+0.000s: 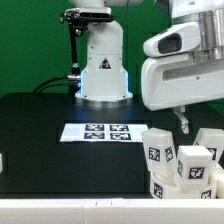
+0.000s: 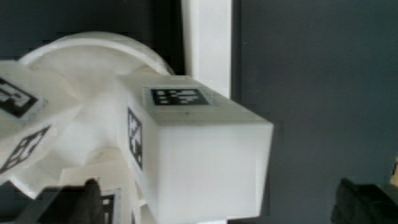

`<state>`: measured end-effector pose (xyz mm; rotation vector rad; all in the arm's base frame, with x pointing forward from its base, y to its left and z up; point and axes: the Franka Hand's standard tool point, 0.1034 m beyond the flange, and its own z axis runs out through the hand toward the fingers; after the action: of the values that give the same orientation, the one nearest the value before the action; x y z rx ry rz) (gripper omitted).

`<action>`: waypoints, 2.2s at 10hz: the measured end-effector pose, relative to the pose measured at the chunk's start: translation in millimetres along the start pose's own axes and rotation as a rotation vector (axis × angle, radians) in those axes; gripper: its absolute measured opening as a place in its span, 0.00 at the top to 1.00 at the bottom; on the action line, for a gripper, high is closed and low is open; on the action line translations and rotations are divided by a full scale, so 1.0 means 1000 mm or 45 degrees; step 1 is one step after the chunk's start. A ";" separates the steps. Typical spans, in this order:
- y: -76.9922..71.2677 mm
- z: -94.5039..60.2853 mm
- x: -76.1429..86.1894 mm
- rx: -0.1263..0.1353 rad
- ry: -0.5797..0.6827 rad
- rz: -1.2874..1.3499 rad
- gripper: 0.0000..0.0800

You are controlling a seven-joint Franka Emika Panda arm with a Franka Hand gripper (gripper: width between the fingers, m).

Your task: Assemble stool

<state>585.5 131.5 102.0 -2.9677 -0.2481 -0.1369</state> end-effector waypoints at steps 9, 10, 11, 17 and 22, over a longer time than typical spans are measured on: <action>0.004 0.014 -0.001 -0.206 -0.064 -1.439 0.19; 0.007 0.018 -0.001 -0.228 -0.097 -1.594 0.19; 0.006 0.025 -0.002 -0.234 -0.119 -1.657 0.19; 0.008 0.026 -0.003 -0.237 -0.093 -1.371 0.58; 0.009 0.025 0.004 -0.187 -0.106 -0.619 0.58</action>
Offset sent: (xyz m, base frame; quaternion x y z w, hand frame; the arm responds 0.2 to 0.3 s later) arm -0.0203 0.0080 -0.0047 -0.0491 0.0368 -0.3026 0.9511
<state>592.5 127.3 75.9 -2.9932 -1.0074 -0.0907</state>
